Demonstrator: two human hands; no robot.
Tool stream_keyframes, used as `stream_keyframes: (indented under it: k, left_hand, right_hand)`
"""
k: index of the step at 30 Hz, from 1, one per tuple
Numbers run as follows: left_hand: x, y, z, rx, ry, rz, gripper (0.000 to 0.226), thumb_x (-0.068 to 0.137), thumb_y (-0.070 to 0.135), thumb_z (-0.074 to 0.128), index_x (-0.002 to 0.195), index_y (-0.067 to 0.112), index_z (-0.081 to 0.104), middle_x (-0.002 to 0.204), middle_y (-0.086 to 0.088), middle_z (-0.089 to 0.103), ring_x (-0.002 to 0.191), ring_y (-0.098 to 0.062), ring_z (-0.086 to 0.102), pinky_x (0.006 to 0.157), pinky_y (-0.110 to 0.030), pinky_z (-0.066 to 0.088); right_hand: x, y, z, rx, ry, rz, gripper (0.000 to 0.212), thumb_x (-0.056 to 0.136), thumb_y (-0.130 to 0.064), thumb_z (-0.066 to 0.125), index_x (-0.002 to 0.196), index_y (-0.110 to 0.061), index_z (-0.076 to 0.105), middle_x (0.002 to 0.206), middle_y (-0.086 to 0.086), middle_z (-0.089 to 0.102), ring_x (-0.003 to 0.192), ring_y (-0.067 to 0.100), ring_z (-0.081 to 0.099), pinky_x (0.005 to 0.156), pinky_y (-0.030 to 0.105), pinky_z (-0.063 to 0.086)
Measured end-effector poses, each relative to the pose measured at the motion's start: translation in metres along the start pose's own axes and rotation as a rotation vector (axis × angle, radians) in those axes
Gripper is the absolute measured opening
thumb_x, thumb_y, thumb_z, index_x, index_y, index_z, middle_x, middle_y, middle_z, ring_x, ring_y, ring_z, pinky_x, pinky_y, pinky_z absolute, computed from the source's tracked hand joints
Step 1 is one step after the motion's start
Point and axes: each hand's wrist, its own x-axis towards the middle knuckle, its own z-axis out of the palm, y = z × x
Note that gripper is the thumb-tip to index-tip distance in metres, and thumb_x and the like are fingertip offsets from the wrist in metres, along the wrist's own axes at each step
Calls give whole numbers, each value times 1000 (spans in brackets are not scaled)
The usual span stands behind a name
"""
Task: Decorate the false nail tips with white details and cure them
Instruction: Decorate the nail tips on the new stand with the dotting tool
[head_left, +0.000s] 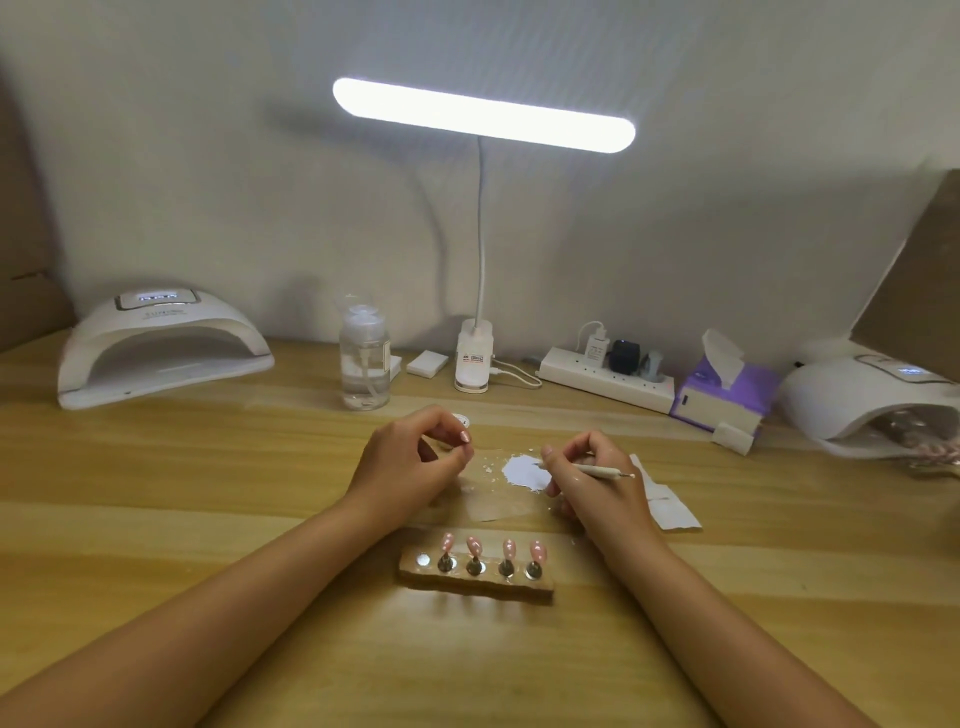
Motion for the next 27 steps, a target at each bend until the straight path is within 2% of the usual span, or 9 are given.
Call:
stream_keyframes:
  k: [3,5,10,13,16,18,20,23,27]
  left_hand:
    - [1,1,-6,-68,-69,-84,17,85,17,76,78,30,66,85,12,70,59,5,57,62,-20,49]
    - [2,4,-13,-135,-152,-160,10,84,17,77,82,23,70,86,8,71,67,0,60,67,-27,53]
    - [-6,16,-50,-243,-325,-203,9,82,15,79,82,21,73,89,-2,75,74,-5,64,68,-16,52]
    - [-19,21,-68,-224,-388,-203,7,81,15,79,84,20,74,90,0,76,79,-5,69,70,-11,51]
    - [-33,20,-71,-216,-417,-222,6,82,19,78,87,22,75,94,2,76,88,-9,71,74,-12,52]
    - [-39,18,-69,-199,-413,-217,6,83,18,78,86,22,75,94,2,76,90,-13,71,76,-15,53]
    - [-41,16,-70,-159,-440,-196,5,84,18,77,87,21,75,93,2,76,89,-13,71,77,-17,53]
    - [-45,15,-73,-123,-509,-184,9,84,23,77,89,31,74,95,3,76,89,-13,70,79,-22,53]
    - [-48,15,-71,-56,-558,-160,10,85,26,76,89,34,74,91,7,74,80,-5,66,70,-14,50]
  right_hand:
    - [1,1,-1,36,-10,15,23,92,-33,68,86,-13,58,62,3,70,54,11,60,61,35,50]
    - [1,3,-1,48,-15,20,24,92,-34,68,86,-14,59,58,2,67,50,9,58,59,32,47]
    - [2,4,0,34,-10,8,24,92,-37,68,86,-15,62,57,0,67,51,6,57,59,30,46]
    - [1,4,0,36,-27,4,24,92,-37,68,87,-14,63,58,1,68,53,8,57,58,31,46]
    - [0,4,0,46,-31,-6,21,93,-33,66,89,-12,63,59,0,68,50,5,57,55,31,46]
    - [-1,4,0,50,2,-17,16,94,-32,65,91,-18,59,61,-2,69,54,9,57,56,30,45]
    - [-1,5,-1,103,53,-25,15,94,-31,65,89,-20,54,61,-4,69,54,10,55,54,29,42]
    - [-5,3,-3,104,99,-86,20,94,-35,64,87,-20,53,58,-7,65,48,1,54,51,26,41]
    - [-10,-2,-1,-32,149,-236,17,94,-32,66,87,-21,55,66,-7,64,61,8,62,61,38,52]
